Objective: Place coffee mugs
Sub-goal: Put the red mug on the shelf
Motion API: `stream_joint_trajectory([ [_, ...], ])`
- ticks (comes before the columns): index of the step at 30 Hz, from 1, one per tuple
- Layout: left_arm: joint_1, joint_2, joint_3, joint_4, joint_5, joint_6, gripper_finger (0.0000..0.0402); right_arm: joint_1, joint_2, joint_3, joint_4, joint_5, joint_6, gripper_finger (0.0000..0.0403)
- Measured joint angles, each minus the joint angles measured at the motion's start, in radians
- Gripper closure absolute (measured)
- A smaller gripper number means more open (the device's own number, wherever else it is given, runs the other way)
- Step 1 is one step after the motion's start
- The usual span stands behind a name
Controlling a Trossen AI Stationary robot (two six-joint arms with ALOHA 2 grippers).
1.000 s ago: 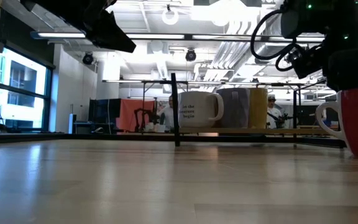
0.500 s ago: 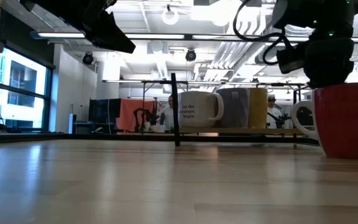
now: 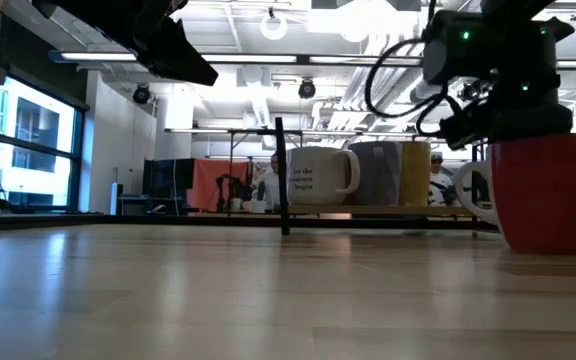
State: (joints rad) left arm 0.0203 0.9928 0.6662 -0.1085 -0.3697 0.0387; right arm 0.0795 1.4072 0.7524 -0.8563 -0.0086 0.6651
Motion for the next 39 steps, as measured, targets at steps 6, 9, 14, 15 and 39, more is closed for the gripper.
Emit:
stream_joint_trajectory([
  [6, 0.0, 0.0, 0.0, 0.0, 0.0, 0.0, 0.0222, 0.0, 0.023, 0.004, 0.014, -0.007, -0.017, 0.0299],
  [9, 0.0, 0.0, 0.0, 0.0, 0.0, 0.0, 0.0222, 0.0, -0.003, -0.001, 0.017, 0.019, -0.019, 0.0344],
  [14, 0.0, 0.0, 0.0, 0.0, 0.0, 0.01, 0.0222, 0.0, -0.041, -0.001, 0.026, 0.078, -0.016, 0.0391],
  [15, 0.0, 0.0, 0.0, 0.001, 0.0, 0.011, 0.0222, 0.0, -0.041, -0.002, 0.027, 0.09, -0.014, 0.039],
  [39, 0.0, 0.003, 0.0, 0.001, -0.006, 0.011, 0.0222, -0.071, -0.044, 0.408, -0.407, 0.301, 0.007, 0.0393],
])
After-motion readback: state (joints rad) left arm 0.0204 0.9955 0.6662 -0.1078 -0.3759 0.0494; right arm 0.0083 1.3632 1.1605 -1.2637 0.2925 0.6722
